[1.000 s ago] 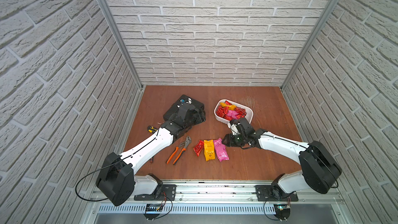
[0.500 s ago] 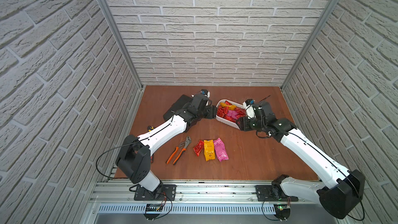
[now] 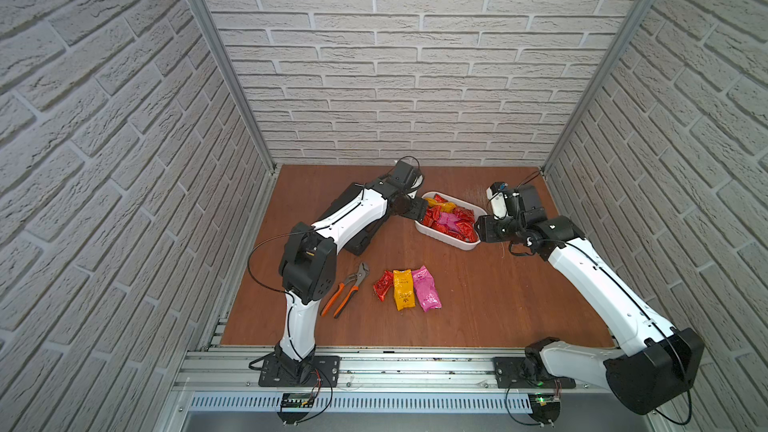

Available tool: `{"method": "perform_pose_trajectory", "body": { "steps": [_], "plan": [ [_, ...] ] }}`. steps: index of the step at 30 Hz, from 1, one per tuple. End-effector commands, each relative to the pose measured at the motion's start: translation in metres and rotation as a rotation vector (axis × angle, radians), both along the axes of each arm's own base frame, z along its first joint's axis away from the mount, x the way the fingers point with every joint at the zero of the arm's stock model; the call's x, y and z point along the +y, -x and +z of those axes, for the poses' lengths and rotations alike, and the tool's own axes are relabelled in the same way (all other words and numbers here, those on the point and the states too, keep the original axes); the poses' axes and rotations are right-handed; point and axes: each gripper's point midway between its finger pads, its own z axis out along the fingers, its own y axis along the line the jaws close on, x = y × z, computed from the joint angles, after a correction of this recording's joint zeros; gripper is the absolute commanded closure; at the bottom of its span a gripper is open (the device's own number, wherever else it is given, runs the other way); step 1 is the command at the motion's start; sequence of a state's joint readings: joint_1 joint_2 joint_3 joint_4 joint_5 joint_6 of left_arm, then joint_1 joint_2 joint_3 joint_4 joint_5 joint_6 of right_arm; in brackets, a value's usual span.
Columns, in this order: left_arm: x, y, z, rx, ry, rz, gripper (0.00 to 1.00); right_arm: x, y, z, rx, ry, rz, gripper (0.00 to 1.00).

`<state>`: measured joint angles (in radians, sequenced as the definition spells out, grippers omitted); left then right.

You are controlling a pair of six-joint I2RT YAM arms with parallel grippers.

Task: Take the tea bags out of the storage box
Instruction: Pick up the tea bag from the storage box.

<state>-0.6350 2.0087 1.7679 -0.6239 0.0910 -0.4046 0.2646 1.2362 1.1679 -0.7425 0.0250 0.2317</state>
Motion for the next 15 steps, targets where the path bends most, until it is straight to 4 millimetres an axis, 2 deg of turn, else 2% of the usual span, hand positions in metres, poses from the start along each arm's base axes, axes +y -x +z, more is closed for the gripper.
{"method": "perform_pose_trajectory", "body": {
  "steps": [1, 8, 15],
  "plan": [
    [-0.008, 0.001, 0.014, 0.088, 0.106, 0.198, 0.24, -0.001, -0.002, 0.0, -0.006, -0.016, -0.011, 0.42],
    [-0.008, -0.017, 0.023, 0.106, 0.143, 0.456, 0.24, -0.002, 0.001, -0.009, 0.002, -0.033, -0.028, 0.43],
    [-0.01, -0.015, 0.012, 0.18, 0.101, 0.659, 0.26, -0.008, 0.003, -0.007, -0.022, -0.043, -0.054, 0.44]
  ]
}}
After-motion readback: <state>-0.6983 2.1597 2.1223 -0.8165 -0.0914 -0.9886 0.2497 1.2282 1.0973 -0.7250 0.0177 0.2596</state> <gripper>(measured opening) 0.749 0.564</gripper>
